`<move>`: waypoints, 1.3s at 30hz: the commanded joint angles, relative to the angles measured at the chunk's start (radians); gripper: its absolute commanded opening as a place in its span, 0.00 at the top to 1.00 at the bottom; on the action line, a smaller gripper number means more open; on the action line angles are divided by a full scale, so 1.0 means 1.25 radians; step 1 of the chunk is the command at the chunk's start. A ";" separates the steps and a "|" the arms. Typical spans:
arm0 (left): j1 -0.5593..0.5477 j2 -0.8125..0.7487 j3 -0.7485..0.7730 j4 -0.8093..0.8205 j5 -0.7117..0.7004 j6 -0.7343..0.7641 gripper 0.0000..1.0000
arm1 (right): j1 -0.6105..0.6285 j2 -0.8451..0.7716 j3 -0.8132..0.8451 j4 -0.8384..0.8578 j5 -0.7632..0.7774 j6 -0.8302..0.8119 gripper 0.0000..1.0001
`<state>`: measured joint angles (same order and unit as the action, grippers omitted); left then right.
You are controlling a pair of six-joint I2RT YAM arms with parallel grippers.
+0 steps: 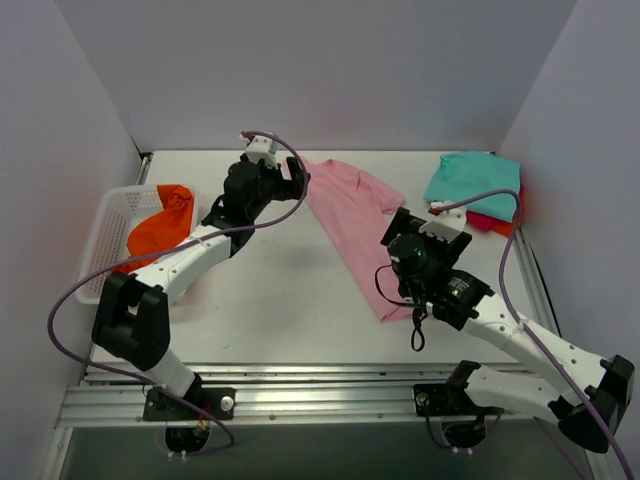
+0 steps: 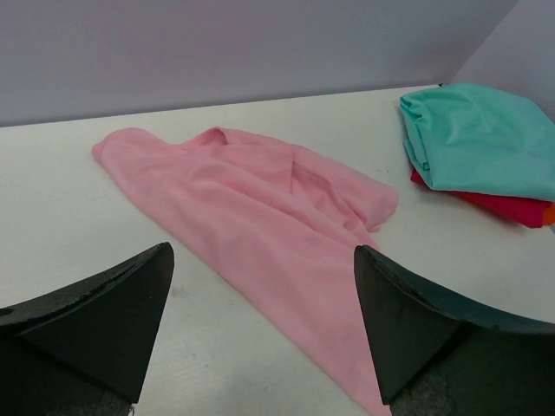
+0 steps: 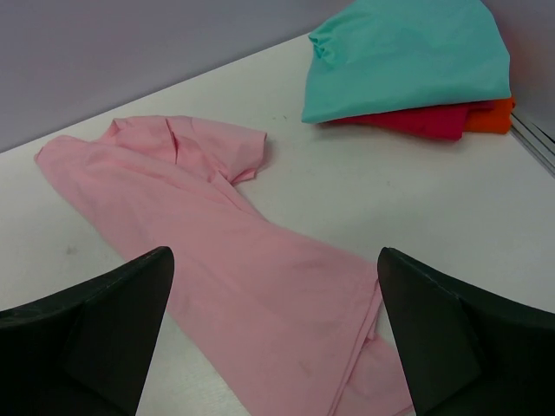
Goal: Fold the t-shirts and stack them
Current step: Flatten out the tshirt
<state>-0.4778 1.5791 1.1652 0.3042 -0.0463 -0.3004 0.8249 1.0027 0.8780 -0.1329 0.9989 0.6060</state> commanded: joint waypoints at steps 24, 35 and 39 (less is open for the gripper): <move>-0.204 0.808 0.970 -0.426 0.178 0.043 0.06 | -0.121 -0.076 -0.085 0.004 -0.030 0.031 0.00; -0.256 0.943 1.160 -0.426 0.051 0.070 0.06 | -0.129 -0.092 -0.099 0.014 -0.058 0.026 0.00; -0.278 1.035 1.300 -0.469 -0.036 0.064 0.06 | -0.130 -0.105 -0.105 0.016 -0.073 0.023 0.00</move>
<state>-0.7979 2.8014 2.6652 -0.2455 0.0132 -0.2325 0.6716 0.8993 0.7582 -0.1307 0.9062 0.6338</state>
